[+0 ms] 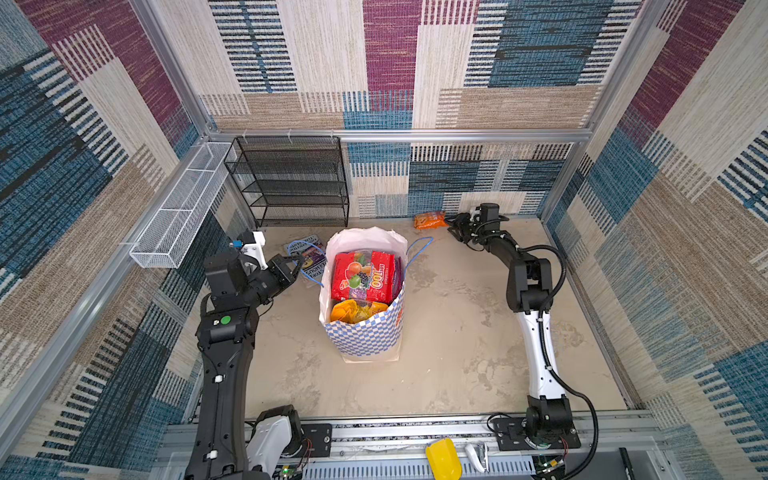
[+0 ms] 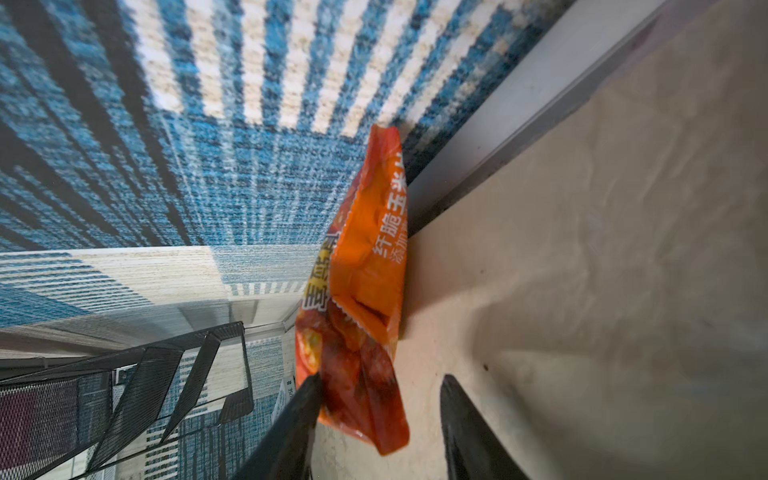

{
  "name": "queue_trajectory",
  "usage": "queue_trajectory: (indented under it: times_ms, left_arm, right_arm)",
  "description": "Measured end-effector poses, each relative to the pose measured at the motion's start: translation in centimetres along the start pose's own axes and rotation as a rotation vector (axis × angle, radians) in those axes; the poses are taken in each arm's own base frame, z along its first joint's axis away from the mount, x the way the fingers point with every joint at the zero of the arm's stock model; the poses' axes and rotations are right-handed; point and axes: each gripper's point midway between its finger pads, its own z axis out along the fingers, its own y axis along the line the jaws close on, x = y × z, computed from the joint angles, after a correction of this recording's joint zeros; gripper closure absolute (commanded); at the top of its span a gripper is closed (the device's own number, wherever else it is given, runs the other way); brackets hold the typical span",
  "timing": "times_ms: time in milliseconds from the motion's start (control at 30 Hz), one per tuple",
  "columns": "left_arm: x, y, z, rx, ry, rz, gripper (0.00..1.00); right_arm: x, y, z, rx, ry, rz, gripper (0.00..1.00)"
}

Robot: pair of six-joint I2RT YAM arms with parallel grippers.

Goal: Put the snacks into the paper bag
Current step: 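Swing the right gripper toward the small orange chip bag and lower onto it, then close the right gripper on the orange chip bag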

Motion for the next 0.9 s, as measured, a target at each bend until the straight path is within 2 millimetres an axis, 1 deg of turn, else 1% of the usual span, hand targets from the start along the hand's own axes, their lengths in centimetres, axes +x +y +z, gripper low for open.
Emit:
queue_trajectory:
  times_ms: [67,333,533,667,800,900]
  left_arm:
    - [0.0,0.0,0.0,-0.001,-0.001,-0.001,1.0]
    - [-0.1,0.2,0.0,-0.005,-0.001,-0.005,1.0]
    - [-0.2,0.3,0.0,-0.008,-0.004,-0.006,1.0]
    - [-0.2,0.4,0.0,-0.008,-0.004,-0.008,1.0]
    - [-0.2,0.4,0.0,-0.009,-0.005,-0.01,1.0]
    - [-0.2,0.4,0.0,-0.009,-0.005,-0.011,1.0]
  right_arm:
    - [0.0,0.0,0.3,-0.009,0.005,0.007,0.58]
    - [-0.4,0.7,0.9,-0.049,0.008,0.016,0.6]
    - [0.5,0.6,1.5,-0.058,0.033,0.035,0.59]
    - [1.2,1.4,1.9,-0.085,0.05,0.028,0.61]
    - [2.0,1.0,2.2,-0.109,0.07,0.044,0.71]
    - [2.6,0.7,2.5,-0.129,0.087,0.07,0.83]
